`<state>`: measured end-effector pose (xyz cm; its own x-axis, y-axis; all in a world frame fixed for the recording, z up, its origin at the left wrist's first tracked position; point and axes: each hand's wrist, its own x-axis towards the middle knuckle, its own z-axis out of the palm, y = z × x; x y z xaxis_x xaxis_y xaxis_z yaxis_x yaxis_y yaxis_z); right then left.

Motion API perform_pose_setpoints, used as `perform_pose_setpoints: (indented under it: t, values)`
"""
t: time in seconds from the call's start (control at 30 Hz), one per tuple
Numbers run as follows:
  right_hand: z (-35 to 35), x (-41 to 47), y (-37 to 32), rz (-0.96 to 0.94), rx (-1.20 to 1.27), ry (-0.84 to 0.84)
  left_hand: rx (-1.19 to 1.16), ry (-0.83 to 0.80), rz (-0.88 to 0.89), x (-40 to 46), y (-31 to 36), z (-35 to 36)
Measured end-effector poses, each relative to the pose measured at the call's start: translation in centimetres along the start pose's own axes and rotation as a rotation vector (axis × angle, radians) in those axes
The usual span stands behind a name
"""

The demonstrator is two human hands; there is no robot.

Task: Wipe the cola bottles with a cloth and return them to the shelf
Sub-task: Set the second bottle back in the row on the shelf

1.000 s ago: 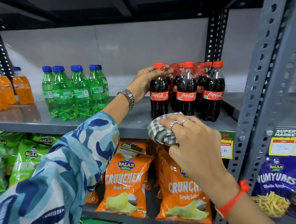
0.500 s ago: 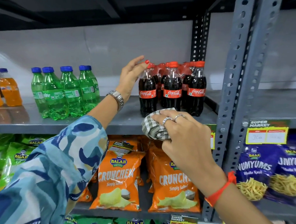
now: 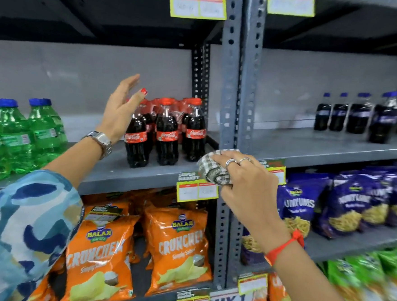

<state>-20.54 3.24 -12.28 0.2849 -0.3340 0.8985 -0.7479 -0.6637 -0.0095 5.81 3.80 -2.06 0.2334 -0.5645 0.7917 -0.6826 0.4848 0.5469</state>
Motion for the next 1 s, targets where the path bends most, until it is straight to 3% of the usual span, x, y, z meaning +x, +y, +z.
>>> perform_pose_setpoints:
  t: [0.27, 0.37, 0.47, 0.7, 0.9, 1.0]
  values:
    - [0.1, 1.8, 7.8, 0.109, -0.078, 0.128, 0.261, -0.023, 0.041, -1.0, 0.1, 2.6]
    - [1.3, 3.4, 10.5, 0.211, -0.022, 0.104, 0.394, -0.010, 0.061, -1.1, 0.0, 3.1]
    - [2.8, 5.2, 12.6, 0.273, 0.008, 0.012, 0.464, -0.004, 0.060, -1.1, -0.2, 2.8]
    - [6.5, 7.3, 14.6, 0.193, -0.082, -0.213, 0.549, 0.040, 0.022, -1.1, -0.4, 1.2]
    - [7.7, 7.5, 14.0, 0.309, -0.028, -0.651, 0.590, 0.012, 0.015, -1.4, -0.5, 1.2]
    - [7.0, 8.0, 14.0, 0.347, 0.021, -0.705, 0.616, 0.006, 0.019, -1.5, -0.3, 1.4]
